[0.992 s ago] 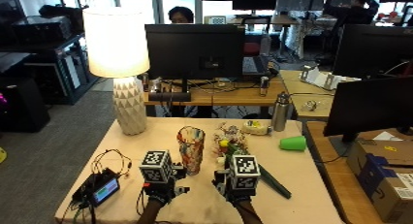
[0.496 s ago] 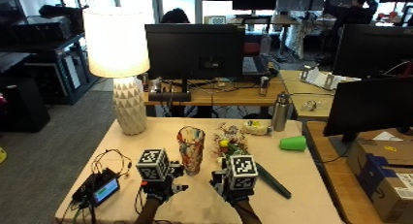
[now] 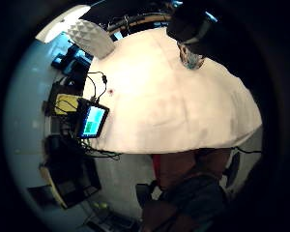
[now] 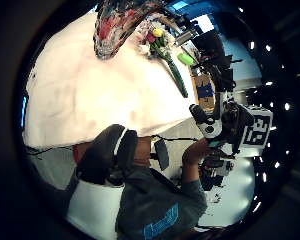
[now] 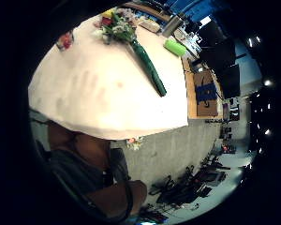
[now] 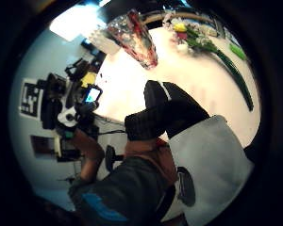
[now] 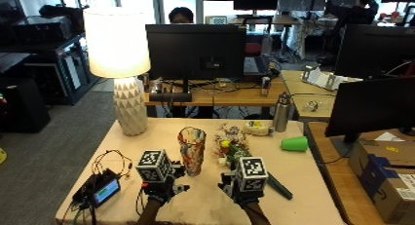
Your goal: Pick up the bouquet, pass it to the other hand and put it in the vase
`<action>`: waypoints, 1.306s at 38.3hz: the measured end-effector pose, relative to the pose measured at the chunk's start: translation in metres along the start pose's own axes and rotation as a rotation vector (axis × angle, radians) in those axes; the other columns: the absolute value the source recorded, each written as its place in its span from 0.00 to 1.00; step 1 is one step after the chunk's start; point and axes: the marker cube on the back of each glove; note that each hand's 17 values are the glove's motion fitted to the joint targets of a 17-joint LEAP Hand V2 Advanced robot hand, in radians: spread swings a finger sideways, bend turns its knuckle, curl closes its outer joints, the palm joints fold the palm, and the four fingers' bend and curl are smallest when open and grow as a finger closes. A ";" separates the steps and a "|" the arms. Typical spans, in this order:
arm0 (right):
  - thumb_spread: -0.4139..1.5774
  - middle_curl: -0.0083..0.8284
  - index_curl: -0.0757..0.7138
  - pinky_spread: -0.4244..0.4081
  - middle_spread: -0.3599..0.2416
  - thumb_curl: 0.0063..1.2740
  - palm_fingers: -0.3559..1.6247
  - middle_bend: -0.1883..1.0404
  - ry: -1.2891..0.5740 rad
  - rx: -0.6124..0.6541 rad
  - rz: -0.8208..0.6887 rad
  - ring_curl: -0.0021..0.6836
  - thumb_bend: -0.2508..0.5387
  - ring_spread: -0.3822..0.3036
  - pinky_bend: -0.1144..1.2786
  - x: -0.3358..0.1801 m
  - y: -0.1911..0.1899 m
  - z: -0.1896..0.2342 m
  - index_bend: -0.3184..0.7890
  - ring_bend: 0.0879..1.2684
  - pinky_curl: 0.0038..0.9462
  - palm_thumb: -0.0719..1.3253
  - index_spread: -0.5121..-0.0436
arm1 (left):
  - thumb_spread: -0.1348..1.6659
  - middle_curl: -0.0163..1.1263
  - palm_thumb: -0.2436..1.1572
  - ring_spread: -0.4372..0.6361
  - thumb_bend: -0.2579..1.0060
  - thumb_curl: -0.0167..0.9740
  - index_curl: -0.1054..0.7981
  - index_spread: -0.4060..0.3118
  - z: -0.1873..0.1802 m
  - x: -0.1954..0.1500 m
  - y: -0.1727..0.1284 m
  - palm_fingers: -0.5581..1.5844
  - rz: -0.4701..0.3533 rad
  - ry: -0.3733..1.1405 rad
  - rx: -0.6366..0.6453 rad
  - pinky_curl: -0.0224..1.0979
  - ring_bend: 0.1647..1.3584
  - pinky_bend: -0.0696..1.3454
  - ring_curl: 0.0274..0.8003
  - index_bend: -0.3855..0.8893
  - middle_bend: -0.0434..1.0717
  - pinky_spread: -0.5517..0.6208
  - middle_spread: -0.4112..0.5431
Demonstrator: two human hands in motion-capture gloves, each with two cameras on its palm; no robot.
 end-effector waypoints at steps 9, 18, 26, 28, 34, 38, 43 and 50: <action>0.80 0.37 0.42 0.93 0.70 0.23 0.27 0.35 -0.014 0.053 0.091 0.30 0.37 0.82 0.33 0.068 0.004 0.003 0.40 0.14 0.31 0.41 0.36 | 0.60 0.30 0.41 0.66 0.18 0.29 0.34 0.45 -0.001 0.002 0.003 0.41 0.007 0.033 0.058 0.30 0.37 0.37 0.32 0.40 0.22 0.81 0.51; 0.79 0.38 0.41 0.94 0.70 0.24 0.25 0.34 -0.063 0.127 0.231 0.33 0.32 0.83 0.36 0.150 -0.030 0.050 0.40 0.16 0.34 0.44 0.36 | 0.60 0.31 0.41 0.66 0.18 0.30 0.35 0.45 0.014 0.003 0.000 0.41 0.010 0.035 0.063 0.31 0.37 0.38 0.32 0.40 0.21 0.80 0.51; 0.78 0.39 0.40 0.94 0.70 0.25 0.23 0.33 -0.087 0.099 0.312 0.34 0.30 0.84 0.38 0.194 -0.058 0.094 0.40 0.16 0.36 0.47 0.36 | 0.60 0.31 0.41 0.66 0.18 0.30 0.36 0.45 0.022 0.000 -0.005 0.41 0.008 0.047 0.051 0.31 0.37 0.38 0.33 0.40 0.21 0.80 0.51; 0.77 0.39 0.40 0.94 0.70 0.25 0.23 0.33 -0.098 0.070 0.340 0.35 0.30 0.84 0.38 0.203 -0.063 0.105 0.40 0.16 0.36 0.47 0.37 | 0.60 0.31 0.41 0.66 0.18 0.31 0.36 0.45 0.024 -0.003 -0.007 0.41 0.002 0.052 0.056 0.31 0.37 0.38 0.33 0.40 0.21 0.80 0.51; 0.76 0.40 0.40 0.93 0.70 0.26 0.23 0.33 -0.101 -0.040 0.393 0.36 0.30 0.84 0.40 0.229 -0.076 0.141 0.40 0.16 0.37 0.50 0.38 | 0.60 0.31 0.40 0.66 0.18 0.31 0.37 0.45 0.031 -0.007 -0.009 0.40 -0.024 0.058 0.056 0.32 0.37 0.38 0.34 0.40 0.21 0.80 0.52; 0.76 0.41 0.40 0.93 0.70 0.27 0.23 0.32 -0.122 -0.095 0.415 0.36 0.30 0.84 0.41 0.238 -0.078 0.157 0.40 0.16 0.37 0.51 0.39 | 0.60 0.32 0.40 0.66 0.18 0.31 0.37 0.46 0.032 -0.007 -0.009 0.40 -0.023 0.062 0.052 0.32 0.37 0.39 0.34 0.40 0.21 0.80 0.52; 0.75 0.41 0.39 0.92 0.69 0.28 0.23 0.32 -0.147 -0.147 0.428 0.37 0.32 0.82 0.44 0.238 -0.071 0.162 0.39 0.17 0.39 0.55 0.41 | 0.60 0.32 0.40 0.66 0.18 0.31 0.37 0.46 0.035 -0.009 -0.013 0.40 -0.022 0.061 0.057 0.32 0.37 0.39 0.34 0.40 0.21 0.80 0.52; 0.74 0.42 0.42 0.90 0.65 0.31 0.34 0.34 -0.184 -0.159 0.432 0.36 0.33 0.76 0.42 0.230 -0.063 0.159 0.45 0.19 0.36 0.62 0.48 | 0.60 0.32 0.40 0.66 0.18 0.32 0.38 0.46 0.038 -0.004 -0.015 0.40 -0.025 0.068 0.042 0.33 0.37 0.39 0.34 0.40 0.21 0.80 0.52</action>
